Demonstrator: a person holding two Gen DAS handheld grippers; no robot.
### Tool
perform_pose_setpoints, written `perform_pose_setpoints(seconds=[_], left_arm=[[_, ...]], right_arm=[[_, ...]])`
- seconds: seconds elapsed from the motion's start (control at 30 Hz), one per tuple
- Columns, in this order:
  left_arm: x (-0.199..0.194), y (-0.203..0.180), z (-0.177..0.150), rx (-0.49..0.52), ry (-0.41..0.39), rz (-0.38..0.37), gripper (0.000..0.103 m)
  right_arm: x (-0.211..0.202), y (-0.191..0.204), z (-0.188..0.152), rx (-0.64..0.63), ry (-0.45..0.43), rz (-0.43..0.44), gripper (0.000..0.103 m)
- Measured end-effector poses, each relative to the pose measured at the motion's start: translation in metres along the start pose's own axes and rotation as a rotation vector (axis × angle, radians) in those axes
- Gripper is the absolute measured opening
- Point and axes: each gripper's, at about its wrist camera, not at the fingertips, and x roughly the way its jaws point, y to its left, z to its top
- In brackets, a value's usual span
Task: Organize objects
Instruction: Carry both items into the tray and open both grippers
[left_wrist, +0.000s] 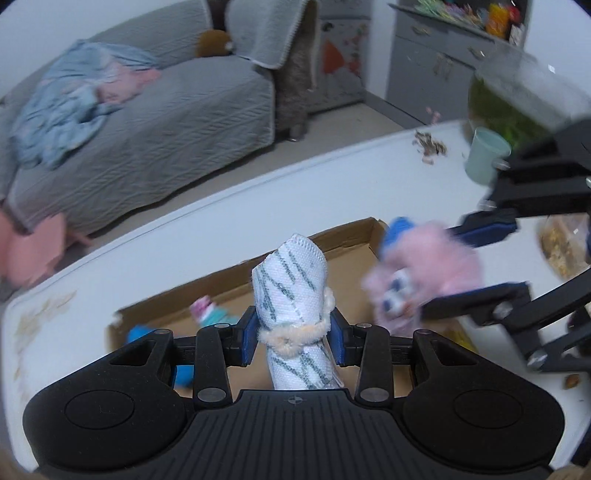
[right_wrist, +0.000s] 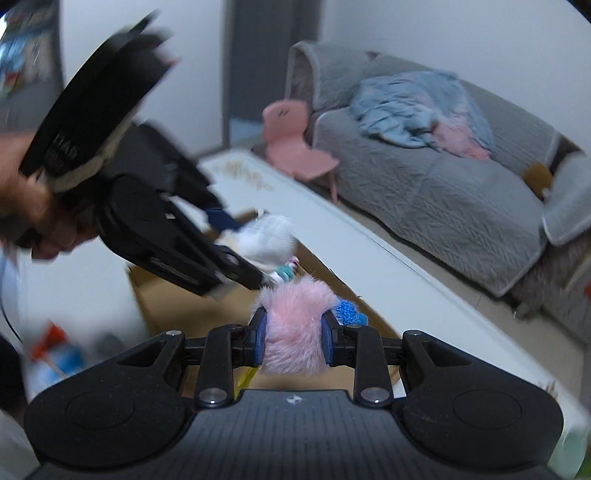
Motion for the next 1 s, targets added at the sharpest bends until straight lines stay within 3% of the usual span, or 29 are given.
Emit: perform_pose_setpoints(seconds=[0.1, 0.27, 0.73, 0.83, 0.9, 1.0], left_arm=[[0.04, 0.006, 0.001, 0.001, 0.043, 0.021, 0.045], [0.081, 0.021, -0.007, 0.046, 0.104, 0.067, 0.044], [0.098, 0.035, -0.009, 0.021, 0.104, 0.042, 0.048], [0.097, 0.033, -0.009, 0.028, 0.099, 0.049, 0.057], [0.093, 0.035, -0.008, 0.026, 0.101, 0.055, 0.07], [0.085, 0.036, -0.006, 0.019, 0.106, 0.06, 0.081]], right_arm=[[0.039, -0.011, 0.003, -0.086, 0.062, 0.005, 0.026], [0.09, -0.026, -0.002, -0.115, 0.134, 0.028, 0.026], [0.139, -0.018, 0.009, -0.171, 0.16, 0.079, 0.027], [0.136, -0.018, 0.007, -0.166, 0.156, 0.089, 0.033], [0.135, -0.022, 0.006, -0.16, 0.167, 0.088, 0.041], [0.13, -0.027, 0.006, -0.144, 0.17, 0.087, 0.054]])
